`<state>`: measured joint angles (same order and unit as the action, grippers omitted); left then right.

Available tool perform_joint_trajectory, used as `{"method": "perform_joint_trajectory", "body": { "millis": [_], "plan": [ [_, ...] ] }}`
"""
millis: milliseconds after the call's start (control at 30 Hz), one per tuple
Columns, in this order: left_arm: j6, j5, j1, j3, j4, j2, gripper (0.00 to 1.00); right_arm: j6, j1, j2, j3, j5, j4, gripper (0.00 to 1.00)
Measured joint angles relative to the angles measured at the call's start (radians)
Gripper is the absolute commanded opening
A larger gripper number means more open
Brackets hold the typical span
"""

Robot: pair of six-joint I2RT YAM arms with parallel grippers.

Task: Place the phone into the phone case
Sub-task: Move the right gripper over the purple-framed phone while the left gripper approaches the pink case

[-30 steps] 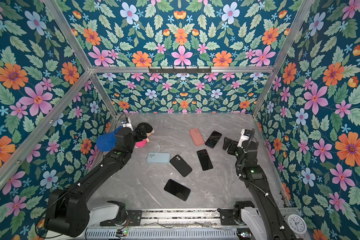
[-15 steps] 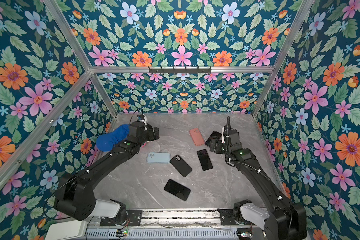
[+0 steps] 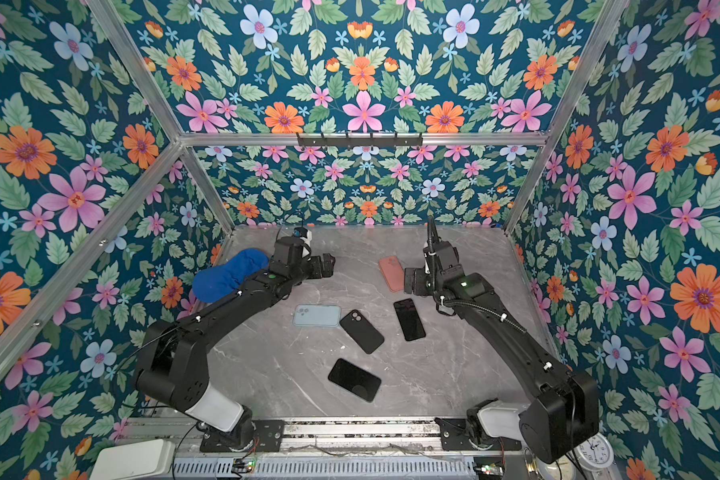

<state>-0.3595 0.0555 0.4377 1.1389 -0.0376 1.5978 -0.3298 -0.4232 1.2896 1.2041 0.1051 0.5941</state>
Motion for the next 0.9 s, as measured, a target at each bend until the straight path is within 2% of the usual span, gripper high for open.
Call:
{"method": "perform_joint_trajectory", "body": {
  "millis": [200, 533, 633, 767, 900],
  "plan": [
    [0.000, 0.022, 0.003, 0.034, 0.000, 0.034, 1.00, -0.011, -0.068, -0.052, 0.050, 0.089, 0.068, 0.99],
    [0.000, 0.076, 0.004, 0.038, 0.004, 0.039, 1.00, -0.035, -0.072, -0.072, -0.073, 0.142, 0.087, 0.99],
    [0.002, 0.096, 0.005, 0.020, 0.007, 0.019, 1.00, -0.032, -0.040, -0.066, -0.100, 0.135, 0.073, 0.99],
    [0.009, 0.107, 0.005, -0.001, 0.010, -0.005, 1.00, -0.024, 0.054, -0.084, -0.128, 0.122, 0.056, 0.99],
    [0.019, 0.125, 0.005, -0.005, 0.014, -0.011, 1.00, -0.002, 0.098, -0.105, -0.085, 0.109, 0.060, 0.99]
  ]
}}
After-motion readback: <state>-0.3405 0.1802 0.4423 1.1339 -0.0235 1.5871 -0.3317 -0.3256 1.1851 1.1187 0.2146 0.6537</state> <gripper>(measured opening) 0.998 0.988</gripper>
